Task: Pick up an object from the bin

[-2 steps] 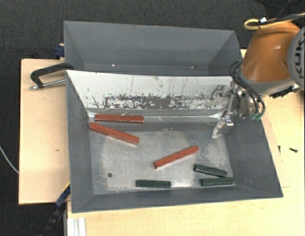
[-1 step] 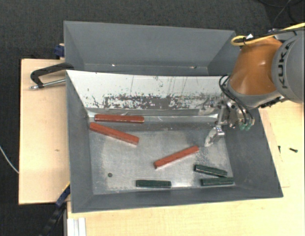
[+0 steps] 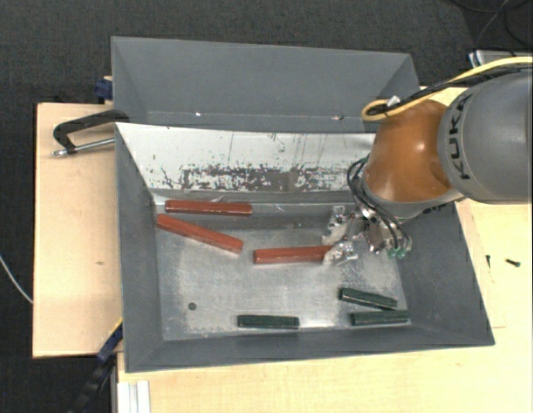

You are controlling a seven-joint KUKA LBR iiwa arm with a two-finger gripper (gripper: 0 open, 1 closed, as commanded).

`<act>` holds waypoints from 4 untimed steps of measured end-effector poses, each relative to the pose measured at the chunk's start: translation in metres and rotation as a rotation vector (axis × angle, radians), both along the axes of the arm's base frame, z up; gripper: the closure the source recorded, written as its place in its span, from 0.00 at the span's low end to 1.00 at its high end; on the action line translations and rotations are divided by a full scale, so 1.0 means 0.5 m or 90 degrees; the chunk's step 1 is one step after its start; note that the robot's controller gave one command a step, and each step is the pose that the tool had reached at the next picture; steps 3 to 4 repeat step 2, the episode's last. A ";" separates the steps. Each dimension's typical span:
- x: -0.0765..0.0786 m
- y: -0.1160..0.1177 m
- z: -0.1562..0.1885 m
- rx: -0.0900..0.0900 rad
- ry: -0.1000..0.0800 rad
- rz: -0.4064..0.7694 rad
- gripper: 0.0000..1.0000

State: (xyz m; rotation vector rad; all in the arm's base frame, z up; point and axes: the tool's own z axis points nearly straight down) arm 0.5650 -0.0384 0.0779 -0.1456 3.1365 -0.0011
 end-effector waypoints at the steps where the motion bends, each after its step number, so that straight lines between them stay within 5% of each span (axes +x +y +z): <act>1: 0.000 0.000 0.000 0.000 0.000 0.000 1.00; 2: -0.005 -0.070 0.296 0.000 -0.004 0.001 1.00; 4: -0.005 -0.070 0.296 0.000 -0.004 0.001 1.00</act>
Offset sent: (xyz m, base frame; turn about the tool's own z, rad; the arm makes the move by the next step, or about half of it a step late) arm -0.0043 -0.0353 0.1463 -0.0026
